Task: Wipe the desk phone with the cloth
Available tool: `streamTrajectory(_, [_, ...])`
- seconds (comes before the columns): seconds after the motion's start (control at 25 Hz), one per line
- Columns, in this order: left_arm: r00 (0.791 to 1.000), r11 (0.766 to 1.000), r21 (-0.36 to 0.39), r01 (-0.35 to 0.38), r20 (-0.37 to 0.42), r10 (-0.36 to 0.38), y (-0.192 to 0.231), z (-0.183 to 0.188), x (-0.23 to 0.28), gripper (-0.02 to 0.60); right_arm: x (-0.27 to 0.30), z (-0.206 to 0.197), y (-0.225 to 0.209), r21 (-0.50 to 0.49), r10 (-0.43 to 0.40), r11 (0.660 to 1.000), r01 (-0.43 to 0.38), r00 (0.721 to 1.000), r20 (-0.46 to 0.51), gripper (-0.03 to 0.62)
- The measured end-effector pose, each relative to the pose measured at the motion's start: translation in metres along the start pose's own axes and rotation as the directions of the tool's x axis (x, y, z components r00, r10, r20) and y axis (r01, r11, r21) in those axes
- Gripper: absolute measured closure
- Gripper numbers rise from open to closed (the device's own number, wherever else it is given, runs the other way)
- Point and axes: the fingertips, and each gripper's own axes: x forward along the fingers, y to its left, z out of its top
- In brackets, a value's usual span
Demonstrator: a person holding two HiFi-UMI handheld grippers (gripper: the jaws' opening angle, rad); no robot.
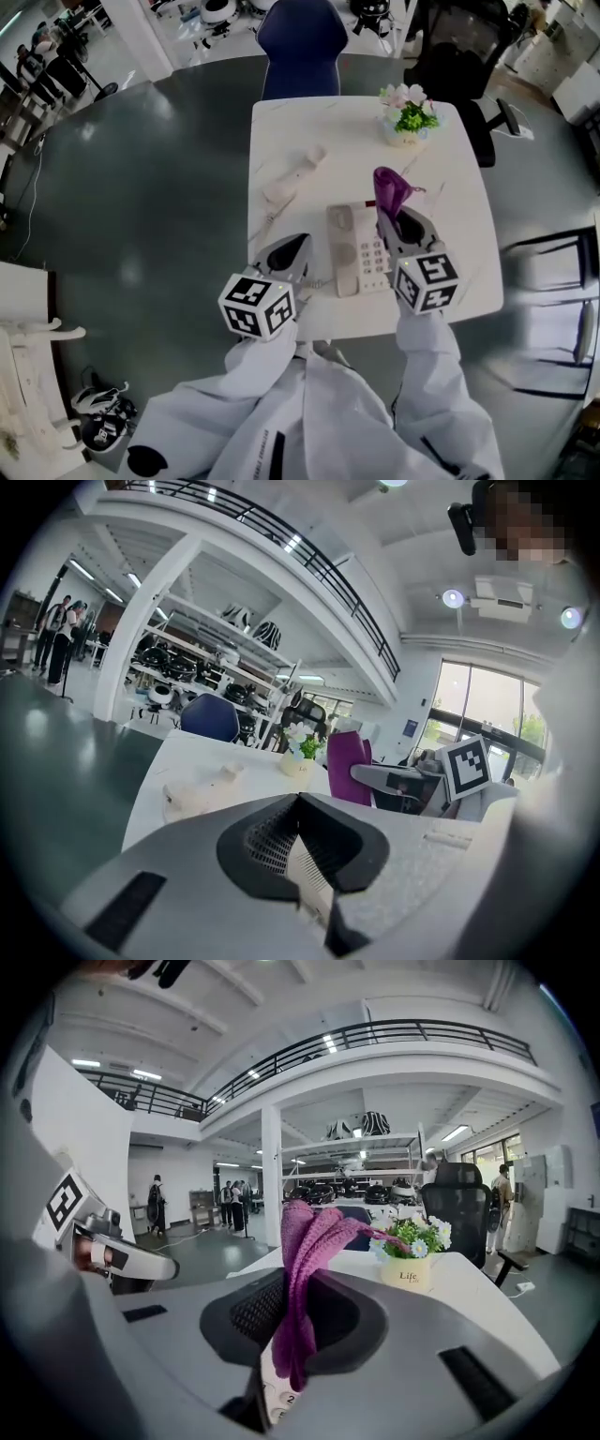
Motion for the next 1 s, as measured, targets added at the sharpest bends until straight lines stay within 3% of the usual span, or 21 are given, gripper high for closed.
streamTrajectory(0.28, [0.999,1.0,-0.025,0.012,-0.039,-0.013,0.013,-0.007,0.022,0.583,0.031,-0.001,0.0,-0.135,-0.004,0.991,-0.002,0.999,-0.042,0.556])
streamTrajectory(0.64, [0.998,0.999,-0.051,0.016,-0.067,-0.02,0.025,-0.014,0.032,0.583,0.06,-0.002,0.015,-0.35,0.019,0.935,-0.053,0.995,-0.101,0.556])
streamTrajectory(1.0, [0.994,0.998,-0.059,0.034,-0.102,-0.04,0.026,-0.026,0.043,0.583,0.078,-0.028,0.03,-0.388,0.068,0.911,-0.142,0.978,-0.197,0.554])
